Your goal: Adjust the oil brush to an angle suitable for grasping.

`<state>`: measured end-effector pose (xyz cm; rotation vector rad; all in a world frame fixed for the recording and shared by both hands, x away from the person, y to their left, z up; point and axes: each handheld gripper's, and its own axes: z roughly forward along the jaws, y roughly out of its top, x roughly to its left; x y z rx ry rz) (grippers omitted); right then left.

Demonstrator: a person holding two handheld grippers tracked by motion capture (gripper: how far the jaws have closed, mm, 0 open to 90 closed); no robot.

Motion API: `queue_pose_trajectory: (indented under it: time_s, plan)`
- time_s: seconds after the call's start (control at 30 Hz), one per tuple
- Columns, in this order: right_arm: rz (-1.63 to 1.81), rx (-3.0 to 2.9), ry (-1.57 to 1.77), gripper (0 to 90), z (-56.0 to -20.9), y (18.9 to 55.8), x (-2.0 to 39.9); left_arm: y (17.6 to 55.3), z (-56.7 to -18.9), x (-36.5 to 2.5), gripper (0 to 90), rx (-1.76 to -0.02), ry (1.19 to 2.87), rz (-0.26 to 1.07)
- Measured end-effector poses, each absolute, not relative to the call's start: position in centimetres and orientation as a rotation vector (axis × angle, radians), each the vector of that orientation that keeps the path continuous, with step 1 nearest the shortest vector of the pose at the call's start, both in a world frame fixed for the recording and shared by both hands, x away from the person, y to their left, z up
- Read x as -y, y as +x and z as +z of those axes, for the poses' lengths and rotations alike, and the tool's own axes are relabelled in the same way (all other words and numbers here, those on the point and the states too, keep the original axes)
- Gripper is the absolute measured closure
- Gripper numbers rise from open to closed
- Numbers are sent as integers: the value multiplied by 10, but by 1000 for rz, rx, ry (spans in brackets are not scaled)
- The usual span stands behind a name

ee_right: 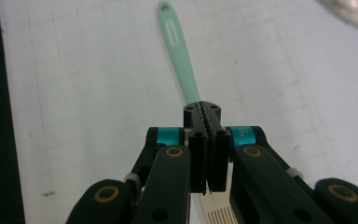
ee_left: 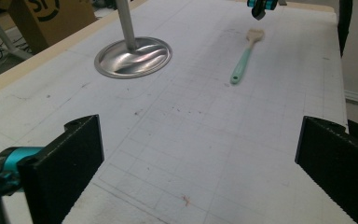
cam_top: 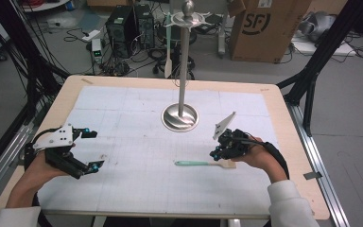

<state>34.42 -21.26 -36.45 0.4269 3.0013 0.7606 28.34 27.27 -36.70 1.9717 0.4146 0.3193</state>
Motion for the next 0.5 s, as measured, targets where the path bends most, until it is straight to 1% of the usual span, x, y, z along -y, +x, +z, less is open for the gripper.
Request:
queue_pose_trajectory:
  time_s: [0.23,0.5]
  plan:
    - [782,-2994,380,891,-353,349,198,283,-367,-273,16,-415,1967,316]
    - [770,-3006,374,890,-357,355,189,283,-367,-273,16,-415,1966,317]
